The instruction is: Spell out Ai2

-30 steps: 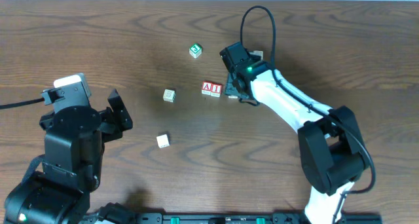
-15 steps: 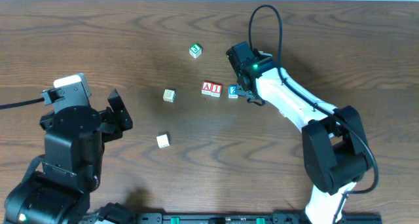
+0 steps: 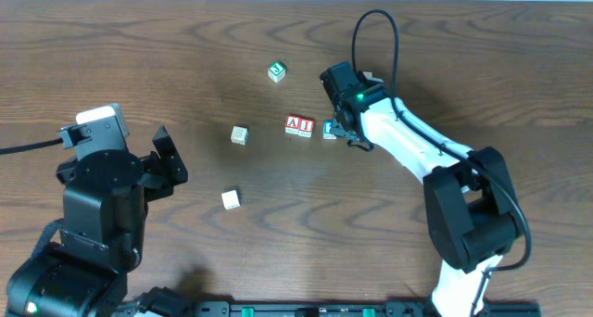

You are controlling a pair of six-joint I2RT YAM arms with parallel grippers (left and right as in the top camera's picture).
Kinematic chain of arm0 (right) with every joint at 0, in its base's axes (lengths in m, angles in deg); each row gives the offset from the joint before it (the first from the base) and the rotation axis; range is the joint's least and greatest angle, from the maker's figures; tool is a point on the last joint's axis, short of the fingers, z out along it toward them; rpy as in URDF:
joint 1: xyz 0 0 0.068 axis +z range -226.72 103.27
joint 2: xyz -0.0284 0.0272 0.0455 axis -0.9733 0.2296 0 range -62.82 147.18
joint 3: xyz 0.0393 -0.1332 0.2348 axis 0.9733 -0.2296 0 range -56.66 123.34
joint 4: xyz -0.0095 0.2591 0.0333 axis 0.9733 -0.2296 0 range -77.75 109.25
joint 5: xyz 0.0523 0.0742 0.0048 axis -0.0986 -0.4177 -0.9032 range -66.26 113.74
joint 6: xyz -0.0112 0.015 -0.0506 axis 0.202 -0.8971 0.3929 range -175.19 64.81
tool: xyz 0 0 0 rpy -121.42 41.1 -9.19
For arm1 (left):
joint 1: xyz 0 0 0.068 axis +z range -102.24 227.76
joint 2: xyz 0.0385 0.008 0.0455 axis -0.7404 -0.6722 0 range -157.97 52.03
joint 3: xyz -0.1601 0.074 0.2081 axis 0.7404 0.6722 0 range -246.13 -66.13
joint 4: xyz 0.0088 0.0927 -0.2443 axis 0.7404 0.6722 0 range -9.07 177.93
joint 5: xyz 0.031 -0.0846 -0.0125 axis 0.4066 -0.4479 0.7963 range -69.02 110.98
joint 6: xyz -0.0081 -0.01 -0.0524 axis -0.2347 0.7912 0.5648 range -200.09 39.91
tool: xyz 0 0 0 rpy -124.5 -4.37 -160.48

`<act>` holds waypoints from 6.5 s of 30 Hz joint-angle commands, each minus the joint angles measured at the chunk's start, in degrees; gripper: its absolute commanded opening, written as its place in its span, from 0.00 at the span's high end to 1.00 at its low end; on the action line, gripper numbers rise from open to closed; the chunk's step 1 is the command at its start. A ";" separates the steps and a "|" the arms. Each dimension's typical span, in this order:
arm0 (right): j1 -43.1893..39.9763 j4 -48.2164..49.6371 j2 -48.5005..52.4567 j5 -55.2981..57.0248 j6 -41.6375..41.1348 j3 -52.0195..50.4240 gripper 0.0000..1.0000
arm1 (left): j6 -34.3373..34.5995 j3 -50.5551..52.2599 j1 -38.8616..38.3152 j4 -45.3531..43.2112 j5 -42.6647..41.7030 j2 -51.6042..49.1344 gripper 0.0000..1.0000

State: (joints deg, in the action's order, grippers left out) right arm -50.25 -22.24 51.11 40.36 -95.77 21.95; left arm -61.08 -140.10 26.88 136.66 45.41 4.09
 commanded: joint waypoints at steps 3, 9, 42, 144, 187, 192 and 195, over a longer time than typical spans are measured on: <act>-0.09 0.13 1.62 -0.63 -0.94 -0.55 0.57 | -0.81 -0.44 0.02 0.17 1.03 -0.04 0.04; 0.26 1.70 2.71 -2.36 -0.94 -0.63 0.57 | -0.81 -0.44 0.02 0.17 1.03 -0.04 0.05; 1.14 7.74 3.45 -2.21 2.08 -0.63 0.48 | -0.81 -0.44 0.02 0.17 1.03 -0.04 0.04; -1.66 14.84 -1.07 -2.03 10.84 -0.63 0.45 | -0.81 -0.44 0.02 0.17 1.03 -0.04 0.04; 2.49 13.81 3.41 -5.33 2.67 -0.70 0.49 | -0.81 -0.44 0.02 0.20 1.03 -0.04 0.05; 2.47 13.46 3.41 -5.33 2.40 -0.70 0.49 | -0.81 -0.44 0.02 0.17 1.03 -0.04 0.05; 2.49 13.46 3.41 -5.33 2.25 -0.70 0.49 | -0.81 -0.44 0.02 0.17 1.03 -0.04 0.05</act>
State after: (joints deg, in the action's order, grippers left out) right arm -48.47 -8.63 53.82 34.86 -92.30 21.36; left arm -61.08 -140.10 26.88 136.66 45.41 4.09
